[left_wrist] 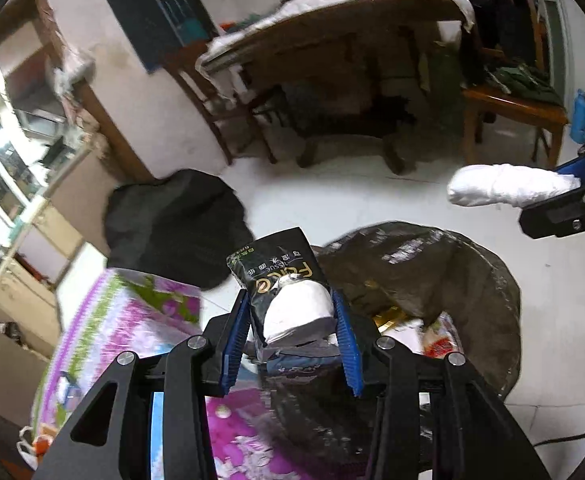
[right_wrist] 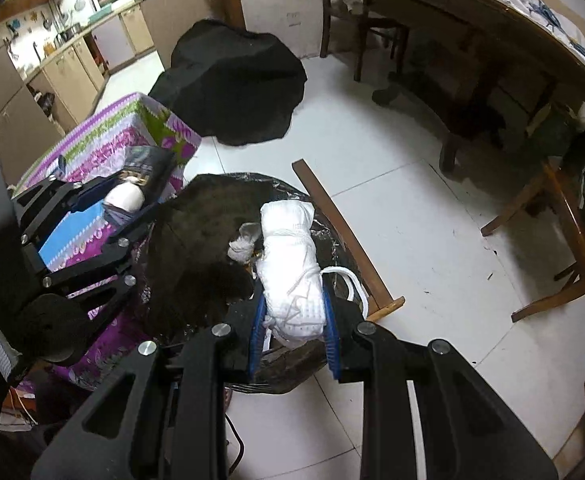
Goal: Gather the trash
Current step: 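Open both grippers to drop the packet and cloth into the trash bag, then move both open grippers back over the table, then grasp the blue-and-white box with the right gripper while the left grasps the orange packet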
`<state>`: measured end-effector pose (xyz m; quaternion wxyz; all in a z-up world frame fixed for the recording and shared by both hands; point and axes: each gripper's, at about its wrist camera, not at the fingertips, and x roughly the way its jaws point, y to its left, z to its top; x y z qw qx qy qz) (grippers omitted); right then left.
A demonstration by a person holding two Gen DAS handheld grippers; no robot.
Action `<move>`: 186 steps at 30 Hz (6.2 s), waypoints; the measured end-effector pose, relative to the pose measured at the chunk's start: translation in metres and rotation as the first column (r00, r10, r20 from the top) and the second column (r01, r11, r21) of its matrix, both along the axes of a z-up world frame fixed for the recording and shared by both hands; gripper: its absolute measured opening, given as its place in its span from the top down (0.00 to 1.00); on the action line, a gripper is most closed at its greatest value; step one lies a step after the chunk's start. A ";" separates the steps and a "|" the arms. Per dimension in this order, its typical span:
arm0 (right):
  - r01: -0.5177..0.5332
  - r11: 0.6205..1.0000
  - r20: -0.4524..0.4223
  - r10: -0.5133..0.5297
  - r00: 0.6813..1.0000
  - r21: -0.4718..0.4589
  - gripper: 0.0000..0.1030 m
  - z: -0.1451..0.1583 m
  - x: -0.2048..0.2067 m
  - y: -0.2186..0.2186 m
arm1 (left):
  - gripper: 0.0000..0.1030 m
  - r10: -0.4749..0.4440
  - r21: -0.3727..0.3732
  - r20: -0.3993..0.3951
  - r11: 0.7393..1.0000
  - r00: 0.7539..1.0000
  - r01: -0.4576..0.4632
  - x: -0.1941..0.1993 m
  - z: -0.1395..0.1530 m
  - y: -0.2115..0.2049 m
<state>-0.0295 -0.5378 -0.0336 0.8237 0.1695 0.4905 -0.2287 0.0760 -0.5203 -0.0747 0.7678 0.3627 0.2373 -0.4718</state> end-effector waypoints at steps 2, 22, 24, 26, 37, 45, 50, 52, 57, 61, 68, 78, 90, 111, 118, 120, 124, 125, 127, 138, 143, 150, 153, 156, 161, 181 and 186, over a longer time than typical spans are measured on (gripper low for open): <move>-0.004 1.000 -0.012 0.004 1.000 0.006 0.77 -0.003 0.003 0.000 | 0.59 -0.029 0.021 -0.052 0.999 0.998 0.030 0.006 -0.008 -0.003; -0.005 0.996 -0.049 0.009 0.999 0.085 0.77 -0.018 0.019 -0.005 | 0.59 -0.095 0.049 -0.360 0.992 0.928 0.120 0.045 -0.033 0.002; -0.006 0.996 -0.049 0.010 0.999 0.086 0.77 -0.018 0.019 -0.005 | 0.58 -0.097 0.046 -0.363 0.991 0.927 0.122 0.045 -0.032 0.003; -0.007 0.996 -0.048 0.011 0.999 0.085 0.77 -0.018 0.020 -0.004 | 0.58 -0.095 0.040 -0.362 0.992 0.927 0.117 0.046 -0.031 0.004; -0.009 0.996 -0.015 0.011 1.000 0.092 0.63 -0.018 0.024 -0.003 | 0.31 -0.087 -0.022 -0.310 0.996 0.947 0.085 0.043 -0.011 0.011; -0.002 0.996 -0.026 0.004 1.000 0.092 0.63 -0.021 0.023 -0.002 | 0.31 -0.075 -0.018 -0.312 0.997 0.947 0.073 0.042 -0.010 0.013; -0.004 0.996 -0.032 0.007 0.999 0.093 0.63 -0.025 0.024 0.001 | 0.31 -0.065 -0.021 -0.311 0.998 0.948 0.061 0.042 -0.011 0.018; -0.002 0.996 -0.037 0.005 0.999 0.085 0.63 -0.026 0.024 0.002 | 0.31 -0.057 -0.020 -0.305 0.998 0.951 0.054 0.042 -0.013 0.021; -0.005 0.997 -0.040 0.008 0.999 0.078 0.63 -0.029 0.024 0.004 | 0.31 -0.047 -0.019 -0.284 0.999 0.958 0.043 0.040 -0.015 0.026; -0.004 0.997 -0.038 0.007 0.999 0.080 0.63 -0.029 0.026 0.006 | 0.31 -0.033 -0.022 -0.270 0.999 0.962 0.028 0.039 -0.016 0.031; -0.007 0.997 -0.040 0.010 0.999 0.072 0.63 -0.030 0.028 0.008 | 0.31 -0.032 -0.025 -0.228 0.999 0.973 0.027 0.034 -0.016 0.035; 0.010 0.999 -0.032 -0.009 0.999 0.035 0.63 -0.032 0.028 0.013 | 0.31 -0.006 -0.051 -0.195 0.999 0.981 -0.004 0.034 -0.014 0.044; -0.033 0.962 0.088 0.059 0.994 -0.272 0.63 -0.004 0.044 0.063 | 0.31 0.109 -0.144 -0.059 0.983 0.992 -0.117 0.036 0.010 0.086; -0.078 0.928 0.233 0.172 0.957 -0.363 0.63 -0.009 0.104 0.143 | 0.31 0.385 -0.161 -0.123 0.902 0.915 -0.401 0.107 0.018 0.241; -0.192 0.922 0.188 0.265 0.946 -0.335 0.63 -0.022 0.143 0.180 | 0.31 0.514 -0.119 -0.167 0.837 0.841 -0.535 0.142 -0.002 0.309; -0.221 0.920 0.181 0.290 0.940 -0.325 0.63 -0.023 0.154 0.189 | 0.31 0.555 -0.105 -0.180 0.810 0.812 -0.577 0.154 -0.009 0.330; -0.298 0.903 0.164 0.359 0.919 -0.309 0.63 -0.025 0.183 0.212 | 0.31 0.614 -0.089 -0.206 0.764 0.762 -0.639 0.170 -0.019 0.366; -0.313 0.900 0.161 0.373 0.914 -0.305 0.63 -0.027 0.189 0.217 | 0.31 0.627 -0.087 -0.214 0.751 0.749 -0.654 0.174 -0.020 0.375; -0.348 0.890 0.151 0.402 0.903 -0.294 0.63 -0.029 0.204 0.228 | 0.31 0.657 -0.090 -0.229 0.721 0.719 -0.687 0.183 -0.021 0.395; -0.504 0.850 0.148 0.524 0.839 -0.153 0.63 -0.049 0.301 0.270 | 0.31 0.778 -0.114 -0.277 0.555 0.563 -0.824 0.228 -0.014 0.483; -0.540 0.834 0.195 0.551 0.811 -0.111 0.45 -0.047 0.348 0.279 | 0.29 0.779 -0.161 -0.276 0.540 0.563 -0.826 0.246 0.004 0.498; -0.562 0.823 0.202 0.565 0.800 -0.080 0.26 -0.057 0.396 0.279 | 0.23 0.736 -0.185 -0.227 0.610 0.637 -0.770 0.290 0.013 0.495; -0.563 0.823 0.192 0.565 0.803 -0.067 0.26 -0.064 0.410 0.277 | 0.23 0.719 -0.186 -0.204 0.638 0.665 -0.747 0.312 0.011 0.488; -0.543 0.839 0.186 0.540 0.821 -0.042 0.26 -0.070 0.422 0.272 | 0.24 0.691 -0.184 -0.225 0.662 0.687 -0.727 0.331 0.005 0.480; -0.529 0.848 0.187 0.523 0.831 -0.022 0.29 -0.078 0.434 0.267 | 0.43 0.658 -0.176 -0.228 0.697 0.717 -0.695 0.345 -0.004 0.465; -0.542 0.835 0.225 0.548 0.806 -0.093 0.51 -0.039 0.248 0.277 | 0.89 0.557 -0.207 -0.436 0.702 0.707 -0.682 0.234 0.018 0.541; -0.495 0.859 0.166 0.511 0.843 -0.133 0.51 -0.062 0.203 0.286 | 0.89 0.583 -0.091 -0.461 0.719 0.669 -0.689 0.201 -0.029 0.547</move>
